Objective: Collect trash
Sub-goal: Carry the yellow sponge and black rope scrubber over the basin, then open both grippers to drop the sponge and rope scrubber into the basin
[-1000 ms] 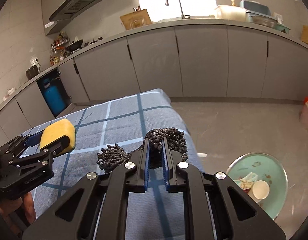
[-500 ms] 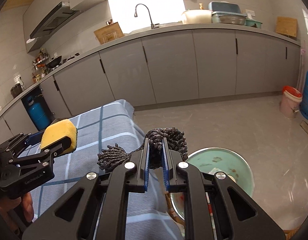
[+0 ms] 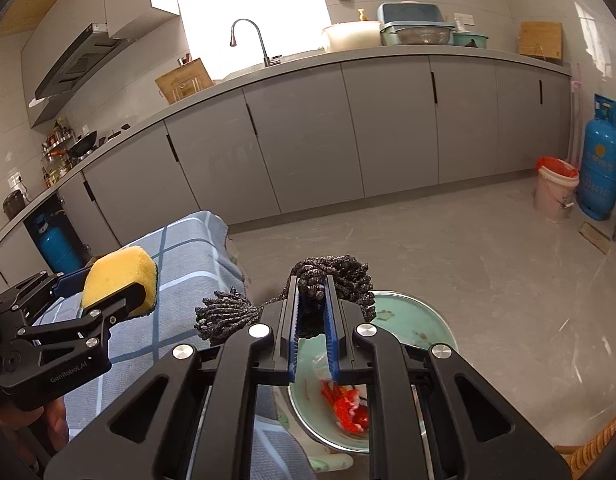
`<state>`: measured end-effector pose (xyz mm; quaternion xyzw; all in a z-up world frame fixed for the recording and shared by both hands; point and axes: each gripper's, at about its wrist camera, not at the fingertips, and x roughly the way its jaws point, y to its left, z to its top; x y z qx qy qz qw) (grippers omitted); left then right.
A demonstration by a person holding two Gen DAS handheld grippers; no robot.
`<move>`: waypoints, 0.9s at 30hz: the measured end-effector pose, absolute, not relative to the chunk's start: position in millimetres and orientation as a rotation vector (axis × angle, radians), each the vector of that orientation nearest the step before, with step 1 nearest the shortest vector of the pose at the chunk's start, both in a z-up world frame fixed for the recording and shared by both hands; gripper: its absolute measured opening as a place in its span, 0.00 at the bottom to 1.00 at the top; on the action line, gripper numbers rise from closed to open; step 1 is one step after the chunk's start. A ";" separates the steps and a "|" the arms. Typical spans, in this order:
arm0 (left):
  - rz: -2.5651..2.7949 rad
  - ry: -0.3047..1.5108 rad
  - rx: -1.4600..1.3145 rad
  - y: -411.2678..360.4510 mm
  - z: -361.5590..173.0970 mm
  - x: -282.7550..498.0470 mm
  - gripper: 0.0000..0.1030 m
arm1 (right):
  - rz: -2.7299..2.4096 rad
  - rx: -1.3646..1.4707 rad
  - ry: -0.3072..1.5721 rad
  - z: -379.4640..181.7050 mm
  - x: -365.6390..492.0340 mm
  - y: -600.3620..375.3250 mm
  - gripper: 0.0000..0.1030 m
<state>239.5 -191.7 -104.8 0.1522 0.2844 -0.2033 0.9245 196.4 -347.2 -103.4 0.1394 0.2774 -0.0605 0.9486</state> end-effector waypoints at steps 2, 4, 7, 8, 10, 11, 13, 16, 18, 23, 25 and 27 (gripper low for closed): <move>-0.427 0.582 0.316 -197.1 -104.5 239.1 0.63 | -0.134 0.286 0.564 -103.4 195.2 -352.8 0.13; -0.438 0.584 0.319 -203.9 -105.6 238.6 0.63 | -0.149 0.289 0.563 -104.0 193.3 -359.9 0.13; -0.458 0.581 0.327 -216.0 -107.7 238.7 0.63 | -0.167 0.295 0.565 -105.5 192.3 -369.0 0.13; -0.465 0.581 0.330 -220.6 -108.7 239.2 0.63 | -0.173 0.296 0.567 -106.0 192.7 -371.7 0.13; -0.480 0.587 0.329 -231.2 -110.2 241.1 0.63 | -0.186 0.296 0.567 -107.7 193.7 -378.3 0.13; -0.487 0.589 0.328 -235.5 -111.0 241.7 0.63 | -0.194 0.297 0.569 -109.2 194.9 -382.3 0.13; -0.501 0.590 0.333 -245.5 -113.6 242.8 0.63 | -0.206 0.300 0.573 -112.1 197.9 -390.4 0.13; -0.515 0.596 0.343 -258.0 -118.5 244.3 0.63 | -0.221 0.305 0.578 -115.4 200.8 -399.0 0.13; -0.522 0.598 0.346 -264.4 -121.4 246.1 0.64 | -0.233 0.308 0.581 -119.3 203.4 -405.6 0.13; -0.549 0.606 0.376 -281.7 -131.5 246.8 0.79 | -0.255 0.346 0.579 -134.4 207.5 -420.2 0.42; -0.543 0.604 0.378 -280.7 -134.7 246.2 0.86 | -0.260 0.363 0.583 -139.9 206.5 -424.4 0.42; -0.537 0.619 0.384 -278.8 -138.7 247.8 0.87 | -0.265 0.378 0.579 -142.8 202.5 -425.7 0.49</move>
